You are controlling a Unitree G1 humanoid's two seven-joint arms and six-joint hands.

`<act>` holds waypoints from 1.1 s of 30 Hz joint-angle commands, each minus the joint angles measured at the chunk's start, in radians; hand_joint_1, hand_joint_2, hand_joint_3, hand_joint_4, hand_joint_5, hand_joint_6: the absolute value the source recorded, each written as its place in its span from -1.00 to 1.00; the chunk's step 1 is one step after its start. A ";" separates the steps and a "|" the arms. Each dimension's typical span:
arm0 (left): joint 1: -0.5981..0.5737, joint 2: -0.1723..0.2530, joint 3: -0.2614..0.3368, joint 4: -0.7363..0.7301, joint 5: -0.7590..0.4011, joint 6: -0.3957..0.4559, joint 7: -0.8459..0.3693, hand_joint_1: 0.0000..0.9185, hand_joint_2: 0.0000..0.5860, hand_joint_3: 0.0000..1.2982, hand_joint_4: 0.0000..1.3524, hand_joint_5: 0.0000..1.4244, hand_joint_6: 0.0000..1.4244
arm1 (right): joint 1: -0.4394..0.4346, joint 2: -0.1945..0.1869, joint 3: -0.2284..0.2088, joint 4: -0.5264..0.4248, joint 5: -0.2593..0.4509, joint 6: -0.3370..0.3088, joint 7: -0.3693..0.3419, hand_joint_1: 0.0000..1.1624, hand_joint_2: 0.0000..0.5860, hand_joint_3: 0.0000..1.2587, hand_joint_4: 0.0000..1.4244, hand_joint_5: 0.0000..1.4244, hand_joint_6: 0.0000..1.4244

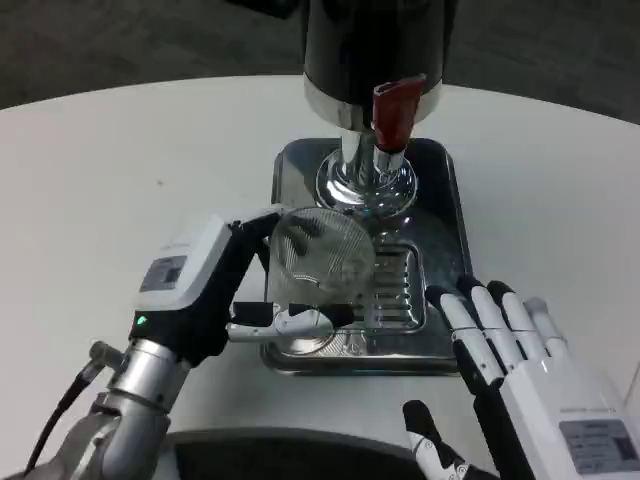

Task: Grasp the cup under the faucet to collect the drink, then remove the cup.

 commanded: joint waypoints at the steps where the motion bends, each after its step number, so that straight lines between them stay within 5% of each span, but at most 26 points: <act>1: -0.111 -0.028 -0.053 0.113 0.019 -0.026 0.061 0.24 -0.73 0.58 0.68 0.76 0.96 | 0.013 0.009 -0.007 -0.016 -0.003 0.002 -0.001 -0.22 0.61 -0.87 -0.98 -1.00 -0.98; 12: -0.280 -0.093 -0.137 0.312 0.020 -0.004 0.153 0.24 -0.73 0.58 0.70 0.76 0.96 | 0.034 0.023 -0.019 -0.030 -0.010 0.003 -0.003 -0.22 0.61 -0.87 -0.98 -1.00 -0.98; 25: -0.282 -0.090 -0.213 0.405 0.034 0.006 0.173 0.21 -0.83 0.51 0.58 0.68 0.91 | 0.053 0.023 -0.057 -0.052 0.006 0.006 0.010 -0.22 0.61 -0.87 -0.97 -0.97 -0.96; 28: -0.282 -0.088 -0.233 0.405 0.035 0.010 0.183 0.00 -0.85 0.22 0.21 0.45 0.61 | 0.057 0.027 -0.061 -0.054 0.005 0.006 0.009 -0.22 0.61 -0.86 -0.97 -0.97 -0.96; 33: -0.280 -0.088 -0.238 0.402 0.008 0.015 0.159 -0.38 -0.75 -0.59 -0.60 -0.23 -0.42 | 0.061 0.033 -0.065 -0.053 0.010 0.006 0.013 -0.22 0.61 -0.85 -0.97 -0.95 -0.96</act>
